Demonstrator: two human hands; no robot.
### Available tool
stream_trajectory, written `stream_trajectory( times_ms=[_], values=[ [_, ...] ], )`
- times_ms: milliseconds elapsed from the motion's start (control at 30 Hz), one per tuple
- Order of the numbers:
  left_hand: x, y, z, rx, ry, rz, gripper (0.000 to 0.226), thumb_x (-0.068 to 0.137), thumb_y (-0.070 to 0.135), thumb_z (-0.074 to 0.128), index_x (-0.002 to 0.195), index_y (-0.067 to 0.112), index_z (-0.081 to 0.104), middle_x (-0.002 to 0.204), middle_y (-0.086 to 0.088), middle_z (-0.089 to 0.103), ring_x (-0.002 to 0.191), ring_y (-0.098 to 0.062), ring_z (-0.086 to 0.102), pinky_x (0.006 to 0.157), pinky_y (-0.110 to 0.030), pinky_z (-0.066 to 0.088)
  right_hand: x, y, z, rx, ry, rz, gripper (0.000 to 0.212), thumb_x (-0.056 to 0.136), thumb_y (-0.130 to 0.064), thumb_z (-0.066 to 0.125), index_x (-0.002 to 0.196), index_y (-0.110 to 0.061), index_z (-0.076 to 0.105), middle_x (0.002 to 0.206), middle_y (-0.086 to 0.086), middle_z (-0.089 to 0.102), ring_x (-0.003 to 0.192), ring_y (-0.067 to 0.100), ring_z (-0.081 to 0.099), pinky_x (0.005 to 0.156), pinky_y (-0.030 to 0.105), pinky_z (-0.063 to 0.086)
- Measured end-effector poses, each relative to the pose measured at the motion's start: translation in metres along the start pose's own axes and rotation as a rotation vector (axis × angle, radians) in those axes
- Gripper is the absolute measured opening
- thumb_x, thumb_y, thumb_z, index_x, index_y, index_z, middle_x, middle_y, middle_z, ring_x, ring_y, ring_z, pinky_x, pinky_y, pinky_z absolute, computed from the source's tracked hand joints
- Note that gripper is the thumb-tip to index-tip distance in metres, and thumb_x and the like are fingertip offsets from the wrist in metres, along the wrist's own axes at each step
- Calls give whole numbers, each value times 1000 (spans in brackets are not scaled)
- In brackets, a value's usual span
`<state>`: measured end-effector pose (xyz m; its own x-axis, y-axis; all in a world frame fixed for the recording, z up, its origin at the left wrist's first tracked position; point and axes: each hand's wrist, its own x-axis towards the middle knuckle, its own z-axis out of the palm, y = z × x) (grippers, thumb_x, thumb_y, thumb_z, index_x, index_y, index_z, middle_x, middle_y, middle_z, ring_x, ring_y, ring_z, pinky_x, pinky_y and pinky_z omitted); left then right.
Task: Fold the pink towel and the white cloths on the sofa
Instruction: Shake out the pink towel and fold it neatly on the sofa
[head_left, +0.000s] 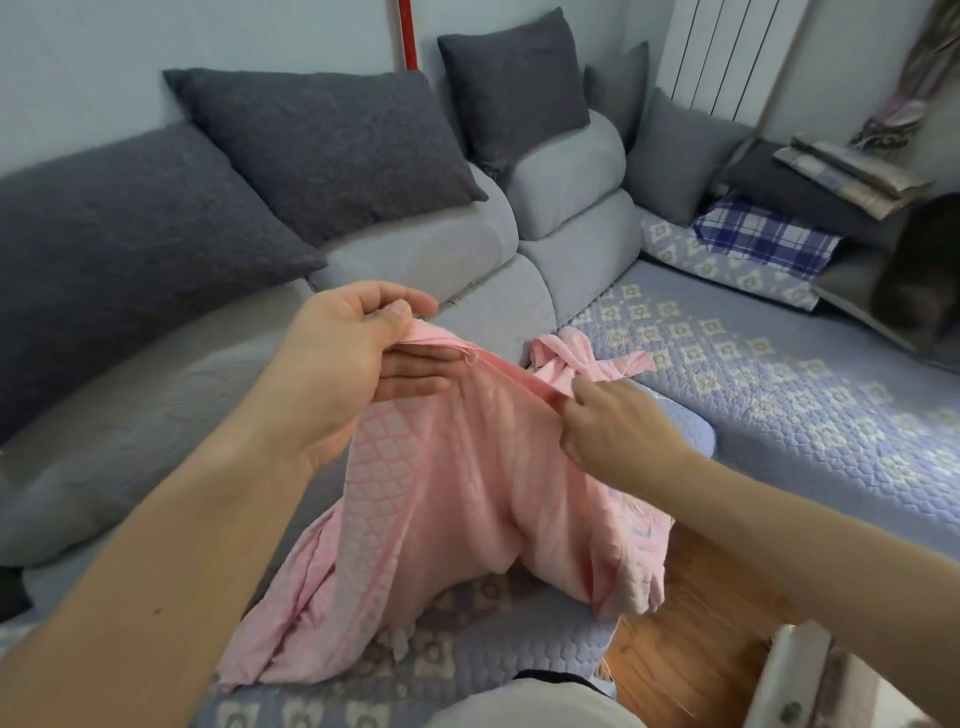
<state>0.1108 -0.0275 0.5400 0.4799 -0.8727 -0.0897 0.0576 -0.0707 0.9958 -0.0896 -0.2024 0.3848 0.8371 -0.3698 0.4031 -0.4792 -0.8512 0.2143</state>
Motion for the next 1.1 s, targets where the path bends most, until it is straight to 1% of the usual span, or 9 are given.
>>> stream_trajectory(
  times_ms=[133,267,433,500,633,700,833,1000,1100],
  values=[
    [5,1,-5,-124,103,9,23,109,9,36,107,6,59,82,-23,75,81,-34,76,73,-38,64,-22,12,11,-30,-117,141,41,81,-32,38,52,-11,59,57,6,49,46,31,52,46,36,42],
    [10,-1,-10,-217,165,9,22,109,9,37,110,4,59,83,-22,75,81,-32,76,72,-36,64,-44,19,25,132,-91,420,49,87,-35,31,56,-11,59,64,1,51,57,28,59,51,35,47],
    [24,7,-22,-257,237,10,24,108,8,37,114,1,59,85,-24,75,84,-35,76,71,-37,64,-60,13,24,395,244,555,22,94,1,58,102,-5,78,110,3,73,98,19,69,92,32,55],
    [27,10,-26,-250,218,9,24,108,9,37,115,1,59,88,-25,75,85,-34,76,73,-37,64,-56,12,19,503,292,632,30,90,12,60,106,-5,77,114,2,73,104,17,67,98,25,49],
    [32,10,-37,-190,142,-10,23,108,9,37,111,1,58,87,-22,76,85,-30,76,73,-33,63,-45,17,0,672,395,853,30,93,5,58,107,-13,78,109,-6,75,104,9,67,98,22,48],
    [35,8,-45,-171,135,-15,22,108,9,38,110,0,59,88,-22,76,87,-30,76,72,-32,63,-42,16,-10,729,435,937,27,95,0,57,106,-17,76,99,-13,74,95,3,67,91,26,53],
    [41,-3,-58,-189,147,-28,23,108,9,39,113,-2,59,92,-22,76,89,-30,76,73,-32,63,-28,13,-24,844,460,1013,24,97,-3,59,109,-24,56,89,-11,70,75,-5,62,74,14,49],
    [37,-26,-78,-66,115,-17,19,100,1,53,116,-1,64,104,-16,76,100,-24,74,84,-31,61,-14,22,-32,884,302,986,40,98,-5,56,84,-41,67,89,-19,71,91,0,64,89,32,53],
    [33,-45,-93,172,162,29,24,92,-9,60,103,10,70,97,-8,78,90,-15,75,79,-21,60,-12,26,-40,995,211,970,31,98,-9,59,87,-34,73,90,-12,74,92,11,68,91,39,55]
  ],
)
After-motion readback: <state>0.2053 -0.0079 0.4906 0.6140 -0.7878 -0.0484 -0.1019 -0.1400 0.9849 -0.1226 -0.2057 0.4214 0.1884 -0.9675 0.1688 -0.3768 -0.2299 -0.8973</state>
